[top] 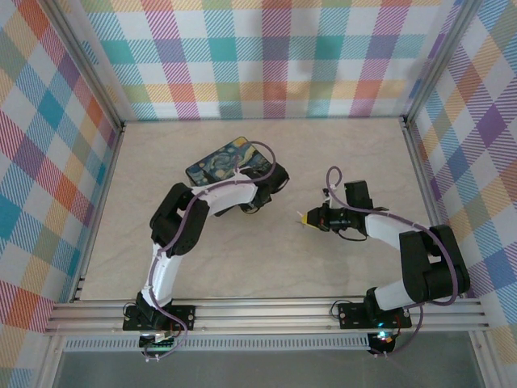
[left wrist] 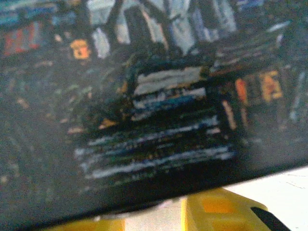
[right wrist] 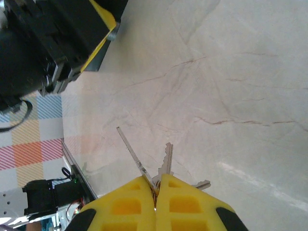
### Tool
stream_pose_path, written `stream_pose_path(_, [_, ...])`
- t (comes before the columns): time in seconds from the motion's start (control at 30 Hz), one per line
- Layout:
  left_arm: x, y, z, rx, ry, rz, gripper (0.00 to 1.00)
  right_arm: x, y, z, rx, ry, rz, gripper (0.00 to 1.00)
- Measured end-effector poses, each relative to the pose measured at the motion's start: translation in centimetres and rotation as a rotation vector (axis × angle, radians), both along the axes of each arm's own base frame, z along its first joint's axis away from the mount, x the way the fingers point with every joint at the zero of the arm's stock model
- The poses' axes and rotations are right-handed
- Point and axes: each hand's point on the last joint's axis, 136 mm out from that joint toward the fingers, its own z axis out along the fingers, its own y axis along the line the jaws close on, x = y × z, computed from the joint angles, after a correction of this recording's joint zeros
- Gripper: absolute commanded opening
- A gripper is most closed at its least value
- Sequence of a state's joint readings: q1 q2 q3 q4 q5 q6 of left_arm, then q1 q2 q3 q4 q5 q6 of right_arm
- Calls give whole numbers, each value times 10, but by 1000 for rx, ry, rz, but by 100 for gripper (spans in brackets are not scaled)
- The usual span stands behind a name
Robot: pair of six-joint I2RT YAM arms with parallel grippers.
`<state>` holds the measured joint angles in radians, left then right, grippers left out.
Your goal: Unlock the padlock with the key
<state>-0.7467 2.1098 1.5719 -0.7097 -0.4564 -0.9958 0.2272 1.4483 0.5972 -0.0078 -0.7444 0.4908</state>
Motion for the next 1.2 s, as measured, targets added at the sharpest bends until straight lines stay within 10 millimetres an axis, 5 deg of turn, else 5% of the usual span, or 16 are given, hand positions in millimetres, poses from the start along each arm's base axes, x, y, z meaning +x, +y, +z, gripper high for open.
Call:
stream_pose_path(0.4, [-15, -19, 7, -212, 108, -131, 10, -24, 38, 1, 0, 19, 95, 0])
stream_pose_path(0.7, [-21, -18, 19, -355, 177, -165, 7, -13, 48, -3, 26, 37, 53, 0])
stream_pose_path(1.03, [-30, -40, 53, -527, 195, -249, 7, -9, 69, -5, 27, 33, 65, 0])
stream_pose_path(1.2, [-31, -38, 63, -535, 185, -275, 29, -6, 72, -13, 10, 41, 53, 0])
